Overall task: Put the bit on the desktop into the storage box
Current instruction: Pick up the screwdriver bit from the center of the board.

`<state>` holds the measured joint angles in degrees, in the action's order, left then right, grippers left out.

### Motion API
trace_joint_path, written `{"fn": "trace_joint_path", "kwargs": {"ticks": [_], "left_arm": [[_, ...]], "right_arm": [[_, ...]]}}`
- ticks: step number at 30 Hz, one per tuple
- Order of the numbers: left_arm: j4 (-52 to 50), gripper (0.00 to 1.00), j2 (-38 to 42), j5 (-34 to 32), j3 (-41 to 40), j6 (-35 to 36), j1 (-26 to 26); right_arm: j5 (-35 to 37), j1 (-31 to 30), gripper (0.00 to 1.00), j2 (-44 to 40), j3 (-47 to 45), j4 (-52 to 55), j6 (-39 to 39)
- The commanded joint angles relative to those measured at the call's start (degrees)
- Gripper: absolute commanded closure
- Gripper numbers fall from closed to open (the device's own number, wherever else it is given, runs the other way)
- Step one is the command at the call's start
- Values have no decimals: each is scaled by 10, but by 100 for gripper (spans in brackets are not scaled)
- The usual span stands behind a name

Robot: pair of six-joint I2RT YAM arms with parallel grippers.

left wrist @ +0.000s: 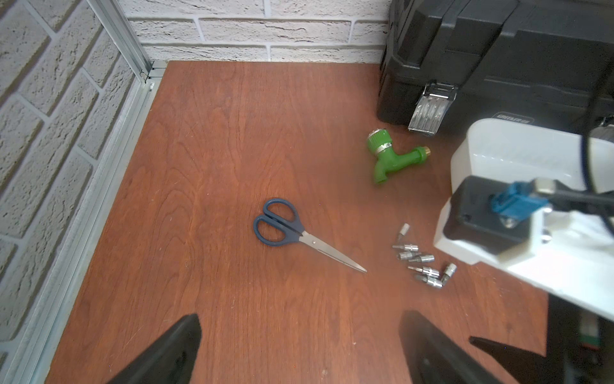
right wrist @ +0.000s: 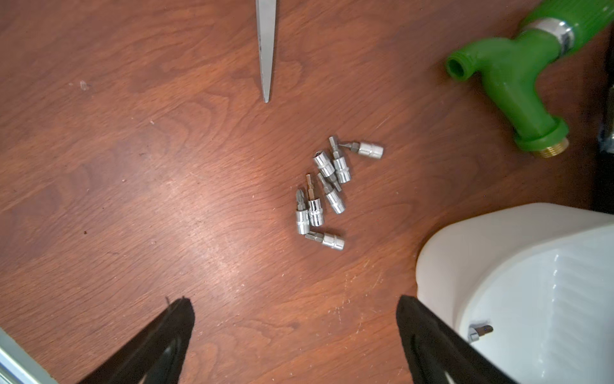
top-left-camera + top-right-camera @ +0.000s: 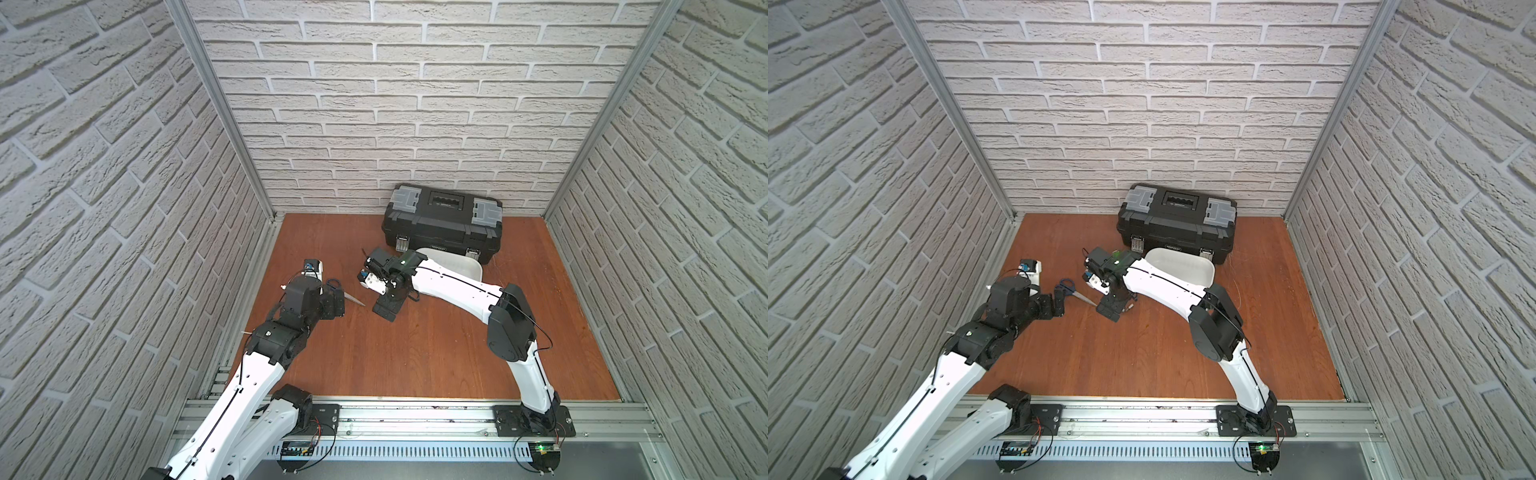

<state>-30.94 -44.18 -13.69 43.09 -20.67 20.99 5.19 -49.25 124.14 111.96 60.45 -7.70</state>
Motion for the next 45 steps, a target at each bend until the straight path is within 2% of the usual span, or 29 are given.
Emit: {"fn": "trace_joint_path", "kwargs": {"ticks": [1, 5, 11, 19, 22, 45], "left_arm": [[6, 2, 2, -3, -2, 0, -3], [7, 2, 0, -4, -2, 1, -4], [8, 2, -4, -5, 1, 0, -4], [8, 2, -6, -5, 1, 0, -4], [8, 2, -6, -4, 1, 1, -4], [6, 2, -6, -5, 1, 0, -5]], "right_arm": [[-7, -7, 1, 18, 17, -5, 11], [-13, -9, 4, 35, 18, -10, 15], [-14, -10, 17, 55, 19, -13, 19], [-15, -10, 49, 76, 24, -12, 20], [-13, -10, 55, 82, 28, -10, 20], [27, -9, 64, 118, 49, 8, 14]]}}
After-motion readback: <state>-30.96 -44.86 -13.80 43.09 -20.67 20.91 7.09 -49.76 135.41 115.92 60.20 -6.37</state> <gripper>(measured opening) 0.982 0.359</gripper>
